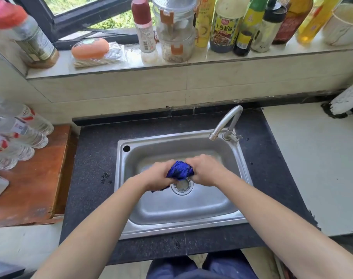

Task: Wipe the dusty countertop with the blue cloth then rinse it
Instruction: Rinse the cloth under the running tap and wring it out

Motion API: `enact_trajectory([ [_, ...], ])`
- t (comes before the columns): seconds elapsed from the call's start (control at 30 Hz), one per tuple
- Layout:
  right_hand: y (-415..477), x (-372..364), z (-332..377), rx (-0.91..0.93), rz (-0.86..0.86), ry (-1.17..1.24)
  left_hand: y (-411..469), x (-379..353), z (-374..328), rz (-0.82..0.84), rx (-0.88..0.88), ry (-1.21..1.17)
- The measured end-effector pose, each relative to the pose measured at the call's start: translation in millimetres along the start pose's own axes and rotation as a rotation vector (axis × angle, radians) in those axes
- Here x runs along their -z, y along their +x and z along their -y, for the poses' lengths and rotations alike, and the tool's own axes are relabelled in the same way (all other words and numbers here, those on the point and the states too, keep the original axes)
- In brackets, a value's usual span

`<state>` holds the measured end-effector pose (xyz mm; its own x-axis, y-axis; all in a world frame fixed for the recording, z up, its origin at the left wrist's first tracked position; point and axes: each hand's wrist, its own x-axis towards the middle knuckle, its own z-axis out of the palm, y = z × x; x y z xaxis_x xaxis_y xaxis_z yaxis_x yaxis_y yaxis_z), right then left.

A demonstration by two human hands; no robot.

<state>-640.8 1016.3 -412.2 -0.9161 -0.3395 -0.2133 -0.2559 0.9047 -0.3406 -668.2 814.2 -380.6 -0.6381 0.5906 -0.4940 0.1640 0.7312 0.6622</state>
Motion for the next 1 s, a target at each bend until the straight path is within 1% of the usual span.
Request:
enact_trajectory([
  [0.03,-2.5,0.0,1.2,-0.078,0.057,0.104,4.1,-2.6,3.2,-0.060,-0.040,0.141],
  [0.07,-5.7,1.8,3.9,-0.161,0.115,0.257,7.7,-5.6,6.0,-0.117,-0.076,0.278],
  [0.13,-10.1,5.4,11.0,-0.315,0.200,0.669,13.6,-11.3,8.7,-0.233,-0.109,0.473],
  [0.2,-13.4,8.3,20.4,-0.433,0.293,1.011,16.2,-15.8,12.1,-0.356,-0.152,0.561],
  [0.23,-15.4,10.1,24.2,-0.472,0.349,1.117,15.5,-17.3,14.8,-0.401,-0.187,0.568],
  [0.3,-20.0,11.0,27.4,-0.489,0.491,1.280,14.4,-22.8,22.5,-0.489,-0.284,0.598],
  [0.37,-23.8,9.4,26.6,-0.467,0.629,1.400,12.6,-24.6,24.8,-0.550,-0.363,0.623],
  [0.43,-25.2,9.4,29.0,-0.462,0.666,1.453,11.8,-25.6,24.5,-0.591,-0.384,0.621],
  [0.47,-24.1,7.0,29.7,-0.472,0.622,1.444,13.2,-25.4,25.3,-0.581,-0.348,0.606],
  [0.5,-22.5,4.5,30.9,-0.486,0.526,1.375,13.4,-23.5,23.7,-0.550,-0.267,0.589],
  [0.53,-20.3,1.8,30.7,-0.485,0.406,1.250,12.7,-21.6,20.7,-0.488,-0.162,0.568],
  [0.57,-18.9,0.2,30.1,-0.466,0.298,1.108,13.0,-20.9,20.6,-0.424,-0.060,0.531],
  [0.6,-18.3,-2.7,27.8,-0.444,0.225,1.008,12.5,-20.3,20.9,-0.377,0.012,0.486],
  [0.63,-18.5,-5.5,25.0,-0.435,0.183,0.976,11.8,-20.4,21.7,-0.336,0.080,0.414],
  [0.7,-21.1,-11.2,16.9,-0.443,0.133,1.040,10.0,-21.0,21.7,-0.275,0.187,0.158],
  [0.77,-24.5,-15.2,9.9,-0.463,0.061,1.118,7.7,-19.2,20.4,-0.196,0.261,-0.226],
  [0.83,-26.3,-17.5,5.4,-0.472,-0.058,1.184,0.3,-18.5,17.2,-0.106,0.286,-0.617],
  [0.87,-26.6,-17.9,3.6,-0.475,-0.130,1.233,-3.5,-19.6,16.3,-0.091,0.277,-0.751],
  [0.93,-26.6,-14.9,2.4,-0.461,-0.228,1.324,-6.8,-23.3,16.7,-0.130,0.251,-0.961],
  [1.0,-24.5,-14.5,4.7,-0.439,-0.260,1.306,-5.6,-27.2,14.5,-0.206,0.228,-1.092],
])
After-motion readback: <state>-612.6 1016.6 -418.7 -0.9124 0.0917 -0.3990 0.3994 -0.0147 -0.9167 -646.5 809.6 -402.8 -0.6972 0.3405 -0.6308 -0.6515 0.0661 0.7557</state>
